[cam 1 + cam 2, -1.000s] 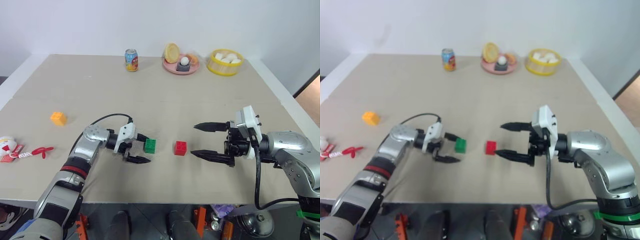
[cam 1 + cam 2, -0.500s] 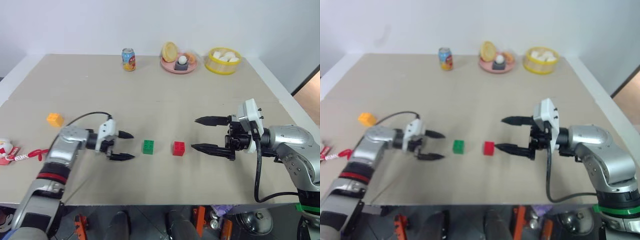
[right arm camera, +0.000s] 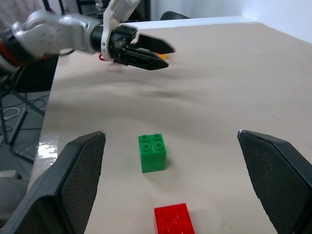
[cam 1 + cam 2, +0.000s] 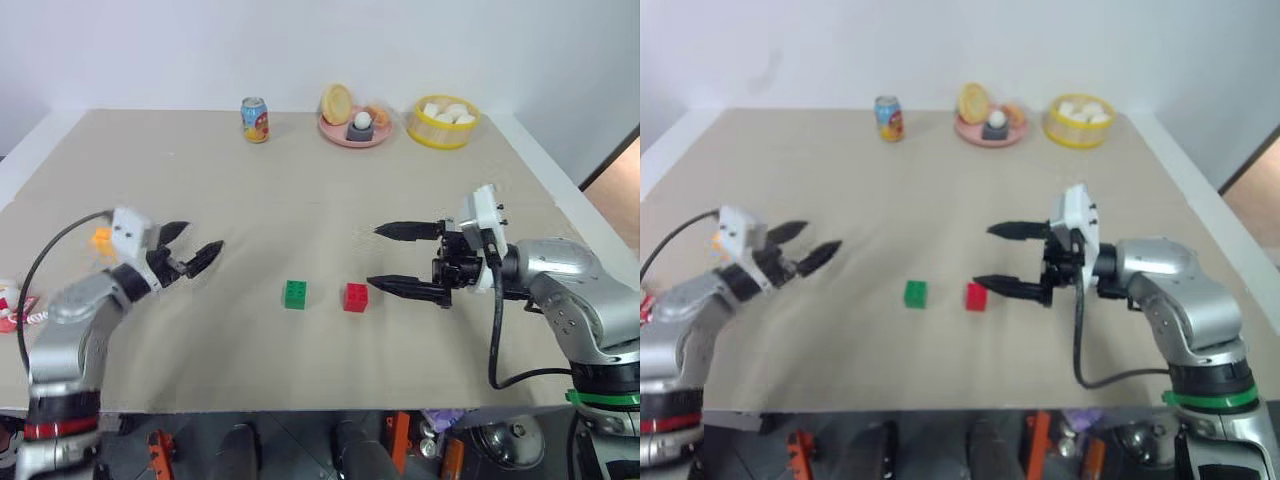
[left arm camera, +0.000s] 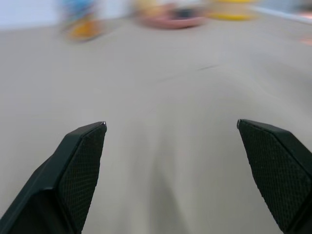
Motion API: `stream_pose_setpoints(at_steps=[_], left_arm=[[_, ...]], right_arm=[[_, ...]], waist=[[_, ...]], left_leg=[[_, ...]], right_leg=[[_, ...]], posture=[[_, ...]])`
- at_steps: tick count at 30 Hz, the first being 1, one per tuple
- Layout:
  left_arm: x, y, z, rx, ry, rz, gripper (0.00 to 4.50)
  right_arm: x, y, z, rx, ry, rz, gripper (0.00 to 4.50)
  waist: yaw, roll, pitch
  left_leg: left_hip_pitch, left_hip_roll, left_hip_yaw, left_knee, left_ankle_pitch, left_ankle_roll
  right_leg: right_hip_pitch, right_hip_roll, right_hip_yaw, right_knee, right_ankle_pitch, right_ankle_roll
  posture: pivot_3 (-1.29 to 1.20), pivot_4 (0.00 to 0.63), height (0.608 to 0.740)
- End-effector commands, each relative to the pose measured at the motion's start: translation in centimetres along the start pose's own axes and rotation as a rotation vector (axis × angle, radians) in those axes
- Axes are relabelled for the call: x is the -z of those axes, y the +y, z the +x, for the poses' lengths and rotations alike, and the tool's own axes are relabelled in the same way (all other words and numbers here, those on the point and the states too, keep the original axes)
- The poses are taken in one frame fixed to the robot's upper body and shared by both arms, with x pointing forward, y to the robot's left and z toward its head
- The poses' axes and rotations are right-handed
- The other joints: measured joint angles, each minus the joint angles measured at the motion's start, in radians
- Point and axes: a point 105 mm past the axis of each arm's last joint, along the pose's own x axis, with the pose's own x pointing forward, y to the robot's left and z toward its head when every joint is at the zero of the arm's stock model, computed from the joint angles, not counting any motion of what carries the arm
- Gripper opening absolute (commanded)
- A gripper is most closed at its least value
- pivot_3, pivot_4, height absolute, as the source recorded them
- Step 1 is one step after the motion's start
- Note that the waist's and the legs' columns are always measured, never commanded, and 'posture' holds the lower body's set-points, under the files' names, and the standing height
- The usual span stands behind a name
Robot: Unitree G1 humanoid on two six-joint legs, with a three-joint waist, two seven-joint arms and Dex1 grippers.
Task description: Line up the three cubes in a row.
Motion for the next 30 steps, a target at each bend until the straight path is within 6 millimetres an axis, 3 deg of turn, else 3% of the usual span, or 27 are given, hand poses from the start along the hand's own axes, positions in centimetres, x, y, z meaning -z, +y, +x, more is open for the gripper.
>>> stream_pose_setpoints(at_steps=[1,4,6,12,30], left_arm=[[-2.1,2.7,-2.0,-0.3,-0.068,0.025,4.44],[-1.5,5.8,-4.1,-0.554,-0.058,-0.016,4.44],[-1.2,7.0,-4.8,-0.634,-0.047,-0.006,4.44],[-1.5,9.0,-5.1,-0.694,-0.036,0.022,4.44],[1.1,10.9,0.1,-0.616,0.073,0.052,4.44]], right_arm=[[-1.0,0.3,0.3,-0.035,-0.026,-0.045,4.5],[-1.2,0.5,0.6,-0.066,-0.036,-0.043,4.5],[-1.3,0.3,0.8,-0.069,-0.039,-0.046,4.5],[-1.7,0.3,1.5,-0.092,-0.058,-0.056,4.5],[-1.6,0.4,1.3,-0.046,-0.065,-0.07,4.5]], waist=[[0.003,-0.001,0.0],[0.002,-0.001,0.0],[0.001,-0.001,0.0],[0.001,-0.001,0.0],[0.002,-0.002,0.0]], left_leg=[[0.0,0.0,-0.002,0.0,0.0,0.0],[0.0,-0.001,-0.002,0.003,0.0,0.0],[0.0,-0.001,-0.002,0.005,0.0,0.0],[0.0,-0.002,-0.002,0.005,0.0,-0.001],[-0.001,-0.002,-0.002,0.004,-0.001,-0.003]], right_leg=[[0.0,0.001,0.0,0.0,0.0,0.0],[0.002,0.0,0.0,0.0,0.001,0.0],[0.002,0.0,0.0,0.0,0.001,0.0],[0.002,0.0,-0.001,0.0,0.002,0.0],[0.001,-0.001,-0.001,-0.001,0.001,0.0]], posture=[[0.0,0.15,0.74],[0.0,0.15,0.74],[0.0,0.15,0.74],[0.0,0.15,0.74],[0.0,0.15,0.74]])
